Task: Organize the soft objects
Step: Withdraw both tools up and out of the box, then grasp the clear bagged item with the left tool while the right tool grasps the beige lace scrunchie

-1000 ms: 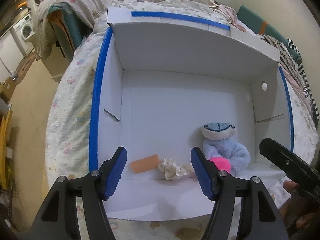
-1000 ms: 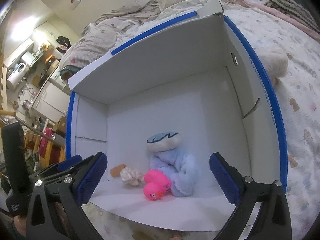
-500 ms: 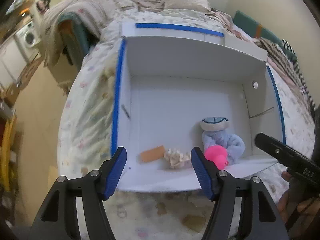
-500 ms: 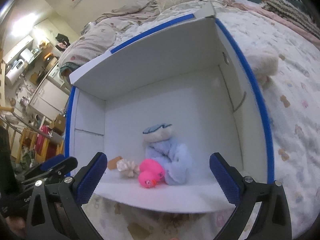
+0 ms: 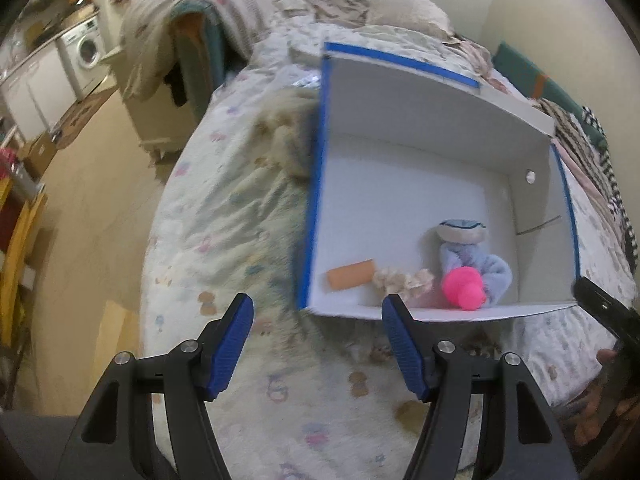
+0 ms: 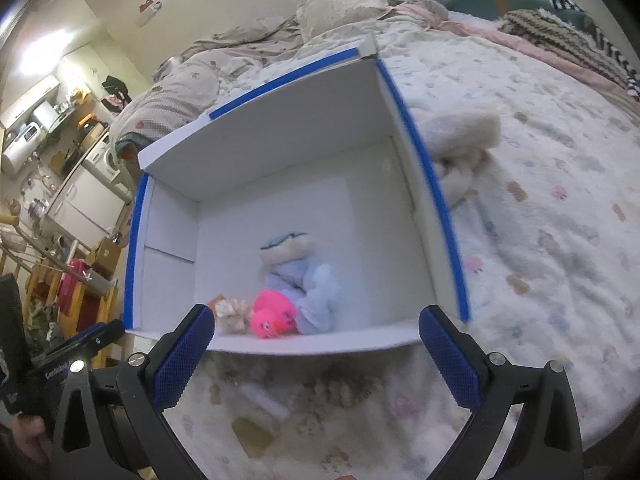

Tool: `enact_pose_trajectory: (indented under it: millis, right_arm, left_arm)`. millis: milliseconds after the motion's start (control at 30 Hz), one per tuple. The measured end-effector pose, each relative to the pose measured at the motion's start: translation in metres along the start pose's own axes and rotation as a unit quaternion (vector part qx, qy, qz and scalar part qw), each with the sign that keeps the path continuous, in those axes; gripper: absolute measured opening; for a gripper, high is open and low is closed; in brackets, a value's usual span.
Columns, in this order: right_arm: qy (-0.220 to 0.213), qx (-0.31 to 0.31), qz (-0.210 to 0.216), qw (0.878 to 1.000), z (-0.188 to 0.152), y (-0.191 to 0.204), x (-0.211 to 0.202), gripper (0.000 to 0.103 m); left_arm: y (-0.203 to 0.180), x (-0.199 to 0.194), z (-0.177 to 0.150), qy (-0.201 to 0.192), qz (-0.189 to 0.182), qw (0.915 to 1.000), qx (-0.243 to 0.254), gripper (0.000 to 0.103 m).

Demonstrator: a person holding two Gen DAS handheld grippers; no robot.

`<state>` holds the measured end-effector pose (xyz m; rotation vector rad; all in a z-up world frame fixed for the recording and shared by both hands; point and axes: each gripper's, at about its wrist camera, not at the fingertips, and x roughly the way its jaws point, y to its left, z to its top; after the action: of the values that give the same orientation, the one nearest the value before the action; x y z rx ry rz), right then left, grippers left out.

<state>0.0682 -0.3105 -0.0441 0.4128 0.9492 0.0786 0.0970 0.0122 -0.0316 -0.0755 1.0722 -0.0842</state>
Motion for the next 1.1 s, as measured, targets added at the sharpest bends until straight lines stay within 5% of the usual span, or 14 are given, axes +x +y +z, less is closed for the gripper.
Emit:
enact_pose_trajectory:
  millis: [433, 700, 1000, 1100]
  right_arm:
    - [0.037, 0.018, -0.008, 0.999, -0.017, -0.004, 0.003, 0.103]
    - [0.103, 0.004, -0.004, 0.995, -0.028, 0.005, 0.028, 0.103]
    - [0.112, 0.04, 0.006, 0.993, -0.029, -0.011, 0.028, 0.103]
    - [0.116, 0.05, -0.002, 0.992, -0.03, -0.019, 0.028, 0.103]
  left_arm:
    - [0.028, 0.014, -0.016, 0.029, 0.023, 0.9991, -0.022, 0.064]
    - [-0.007, 0.059, -0.028, 0.101, -0.014, 0.9948, 0.003, 0.063]
    - [-0.042, 0.111, -0.024, 0.151, -0.039, 0.9876, 0.015, 0.063]
    - [-0.056, 0.126, -0.024, 0.173, -0.041, 0.9835, 0.034, 0.056]
